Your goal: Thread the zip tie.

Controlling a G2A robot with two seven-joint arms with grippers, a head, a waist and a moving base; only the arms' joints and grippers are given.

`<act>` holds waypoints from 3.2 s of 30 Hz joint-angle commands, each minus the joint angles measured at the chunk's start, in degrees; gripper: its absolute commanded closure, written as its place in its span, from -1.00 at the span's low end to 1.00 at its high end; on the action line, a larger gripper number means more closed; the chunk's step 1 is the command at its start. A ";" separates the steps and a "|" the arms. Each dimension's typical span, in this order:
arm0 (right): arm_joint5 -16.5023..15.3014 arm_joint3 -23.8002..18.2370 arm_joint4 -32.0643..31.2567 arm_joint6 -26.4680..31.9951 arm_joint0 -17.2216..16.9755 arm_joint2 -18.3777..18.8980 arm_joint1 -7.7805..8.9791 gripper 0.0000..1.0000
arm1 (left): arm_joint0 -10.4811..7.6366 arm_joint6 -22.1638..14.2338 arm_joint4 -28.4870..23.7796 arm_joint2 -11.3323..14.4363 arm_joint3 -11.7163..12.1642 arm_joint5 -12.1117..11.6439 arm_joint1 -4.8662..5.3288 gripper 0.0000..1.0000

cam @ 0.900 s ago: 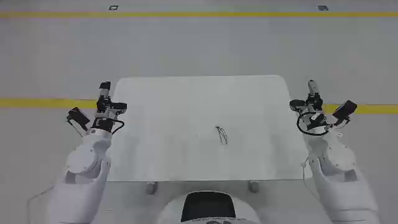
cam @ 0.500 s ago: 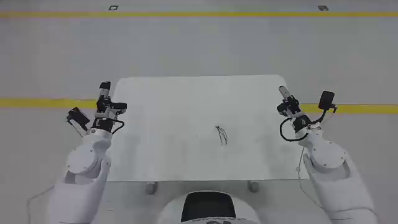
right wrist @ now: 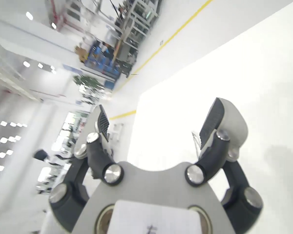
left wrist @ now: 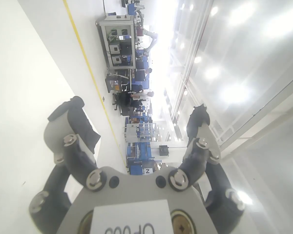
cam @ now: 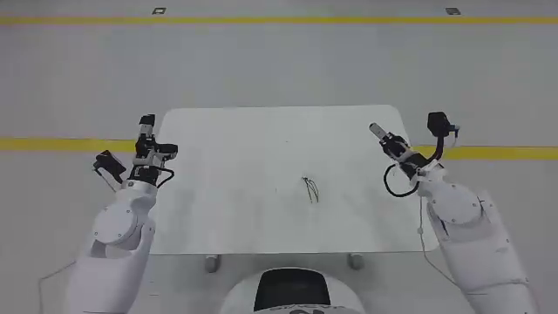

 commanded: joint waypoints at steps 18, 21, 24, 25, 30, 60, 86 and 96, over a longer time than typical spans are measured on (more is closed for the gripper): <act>-3.29 -0.05 -10.06 9.66 1.86 -2.64 0.76 -1.00 | 0.00 0.00 0.00 0.00 0.00 0.00 0.00 -1.00; -3.29 -0.05 -10.06 9.66 1.86 -2.64 0.76 -1.00 | 0.00 0.00 0.00 0.00 0.00 0.00 0.00 -1.00; -3.88 -0.56 -11.33 10.34 2.23 -2.89 0.85 -1.00 | 0.00 0.00 0.00 0.00 0.00 0.00 0.00 -1.00; -4.63 -0.99 -13.64 12.00 2.90 -3.38 1.01 -1.00 | 0.00 0.00 0.00 0.00 0.00 0.00 0.00 -1.00; -5.63 -0.25 -17.13 20.40 7.95 -6.75 1.17 -1.00 | 0.00 0.00 0.00 0.00 0.00 0.00 0.00 -1.00; 0.34 19.67 -27.99 36.65 31.52 -34.32 -3.79 -1.00 | 0.00 0.00 0.00 0.00 0.00 0.00 0.00 -1.00; 9.54 32.07 -29.47 38.85 39.15 -47.35 -9.67 -1.00 | 0.00 0.00 0.00 0.00 0.00 0.00 0.00 -1.00; 11.90 35.99 -27.83 37.89 41.00 -50.42 -12.31 -1.00 | 0.00 0.00 0.00 0.00 0.00 0.00 0.00 -1.00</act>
